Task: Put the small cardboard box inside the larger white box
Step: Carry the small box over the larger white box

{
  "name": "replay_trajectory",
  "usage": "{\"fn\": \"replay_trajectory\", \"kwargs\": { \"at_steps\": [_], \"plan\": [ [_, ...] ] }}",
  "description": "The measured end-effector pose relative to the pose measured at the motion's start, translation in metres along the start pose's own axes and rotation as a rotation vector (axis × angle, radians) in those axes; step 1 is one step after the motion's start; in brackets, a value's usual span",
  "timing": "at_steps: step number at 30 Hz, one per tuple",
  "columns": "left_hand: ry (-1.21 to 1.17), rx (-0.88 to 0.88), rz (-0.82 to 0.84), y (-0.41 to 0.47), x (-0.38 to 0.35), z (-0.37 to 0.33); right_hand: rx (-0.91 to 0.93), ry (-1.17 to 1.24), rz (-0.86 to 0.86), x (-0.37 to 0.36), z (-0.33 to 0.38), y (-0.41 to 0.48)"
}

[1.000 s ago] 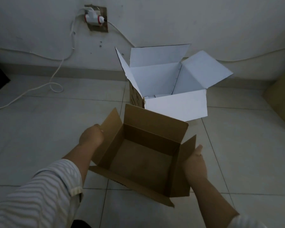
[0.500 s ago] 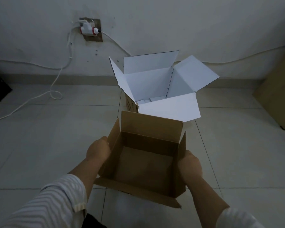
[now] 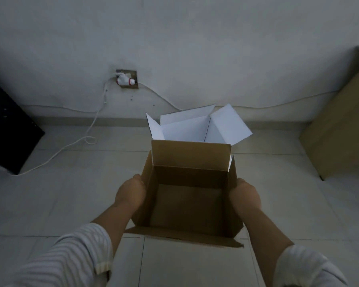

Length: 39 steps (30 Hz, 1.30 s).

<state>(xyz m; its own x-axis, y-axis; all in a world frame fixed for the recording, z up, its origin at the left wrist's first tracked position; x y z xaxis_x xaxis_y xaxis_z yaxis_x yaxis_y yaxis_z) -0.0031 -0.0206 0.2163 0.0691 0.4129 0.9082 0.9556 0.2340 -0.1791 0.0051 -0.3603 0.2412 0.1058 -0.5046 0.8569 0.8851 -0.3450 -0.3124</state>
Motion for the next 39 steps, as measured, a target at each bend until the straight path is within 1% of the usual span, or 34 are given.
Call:
{"fn": "replay_trajectory", "kwargs": {
  "at_steps": [8,12,15,18,21,24,30,35,39],
  "plan": [
    [-0.067,-0.034,-0.121,-0.012,0.128,-0.046,0.09,-0.025,-0.089,0.112,0.081,-0.02],
    [-0.087,-0.05,-0.171,-0.005,0.165,-0.063,0.139,-0.044,-0.13,0.144,0.11,-0.017],
    [-0.089,-0.043,-0.211,0.008,0.177,-0.077,0.159,-0.036,-0.128,0.157,0.119,-0.001],
    [-0.095,-0.043,-0.238,0.029,0.172,-0.096,0.172,-0.03,-0.113,0.164,0.119,0.031],
    [-0.103,-0.016,-0.264,0.054,0.151,-0.118,0.217,-0.036,-0.092,0.169,0.117,0.077],
    [-0.121,0.059,-0.274,0.083,0.123,-0.143,0.27,-0.066,-0.063,0.17,0.119,0.138],
    [-0.122,0.222,-0.274,0.136,0.071,-0.19,0.331,-0.134,0.05,0.159,0.125,0.252],
    [-0.094,0.291,-0.32,0.175,0.035,-0.195,0.376,-0.127,0.09,0.129,0.126,0.312],
    [-0.081,0.298,-0.359,0.207,0.004,-0.185,0.42,-0.093,0.06,0.101,0.124,0.348]
  ]
}}
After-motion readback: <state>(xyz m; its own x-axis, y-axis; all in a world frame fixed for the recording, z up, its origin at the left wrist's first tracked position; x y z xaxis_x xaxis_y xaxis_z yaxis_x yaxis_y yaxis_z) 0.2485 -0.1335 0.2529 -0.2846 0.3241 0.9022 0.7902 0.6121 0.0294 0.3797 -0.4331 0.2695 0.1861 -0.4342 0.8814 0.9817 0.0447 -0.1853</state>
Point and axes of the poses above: each hand's wrist, its own y-axis towards the middle knuckle, its own x-axis out of the back of the hand, z = x × y, the point moved 6 cm from there along y, towards the middle knuckle, and after that the axes turned 4 degrees about -x, right-handed, at the moved point
